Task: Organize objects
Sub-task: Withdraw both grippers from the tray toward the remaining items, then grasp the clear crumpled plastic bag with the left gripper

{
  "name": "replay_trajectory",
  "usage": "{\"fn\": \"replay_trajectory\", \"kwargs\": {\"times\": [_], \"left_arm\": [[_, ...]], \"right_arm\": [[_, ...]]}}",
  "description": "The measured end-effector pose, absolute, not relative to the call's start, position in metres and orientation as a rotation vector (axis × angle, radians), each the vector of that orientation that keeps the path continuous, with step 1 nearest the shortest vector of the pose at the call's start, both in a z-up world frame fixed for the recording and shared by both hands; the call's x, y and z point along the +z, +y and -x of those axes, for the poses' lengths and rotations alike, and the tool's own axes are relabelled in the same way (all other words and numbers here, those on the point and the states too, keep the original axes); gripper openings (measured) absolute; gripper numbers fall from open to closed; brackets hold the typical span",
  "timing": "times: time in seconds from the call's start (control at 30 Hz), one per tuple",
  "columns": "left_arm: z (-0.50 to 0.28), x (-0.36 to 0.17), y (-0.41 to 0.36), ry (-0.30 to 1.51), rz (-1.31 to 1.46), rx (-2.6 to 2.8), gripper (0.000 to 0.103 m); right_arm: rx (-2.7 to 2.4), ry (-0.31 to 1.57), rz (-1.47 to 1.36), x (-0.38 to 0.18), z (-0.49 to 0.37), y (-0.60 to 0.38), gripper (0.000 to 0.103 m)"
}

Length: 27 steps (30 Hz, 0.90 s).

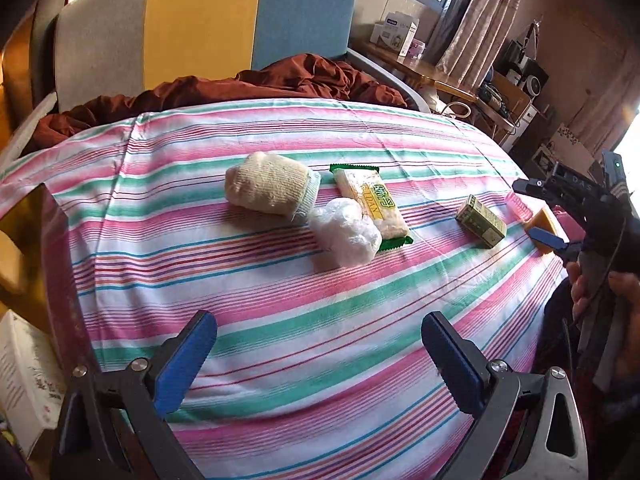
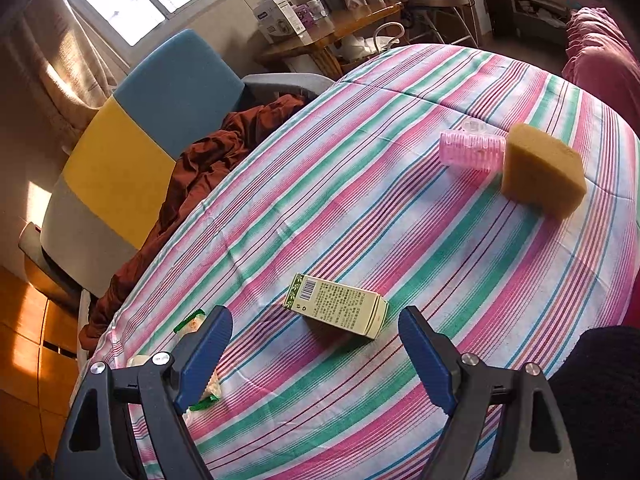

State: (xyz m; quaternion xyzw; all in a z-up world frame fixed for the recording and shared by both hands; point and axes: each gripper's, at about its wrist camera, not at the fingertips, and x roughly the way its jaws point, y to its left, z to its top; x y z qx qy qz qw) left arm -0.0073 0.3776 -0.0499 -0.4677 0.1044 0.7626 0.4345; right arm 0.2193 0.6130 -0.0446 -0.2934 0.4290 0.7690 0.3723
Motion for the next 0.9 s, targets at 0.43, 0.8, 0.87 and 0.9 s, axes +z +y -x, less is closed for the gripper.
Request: {"fn": "replay_trajectory", "kwargs": {"times": [0.43,0.8,0.87,0.9], "left_arm": [[0.056,-0.079,0.449,0.112,1.308,1.914,0.098],[0.046,-0.091,0.434,0.239,1.197,1.951,0.038],[0.036,-0.091,0.421,0.272,1.168,1.953,0.038],[0.030,-0.090,0.414,0.284,1.155,1.954,0.038]], "right_arm": [[1.995,1.094,0.818,-0.049,-0.211,0.613,0.087],[1.940,1.137,0.739,-0.048,-0.227,0.621,0.087],[1.922,1.164,0.728,-0.050,-0.229,0.624,0.087],[1.914,1.168,0.729,-0.051,-0.229,0.624,0.087]]}}
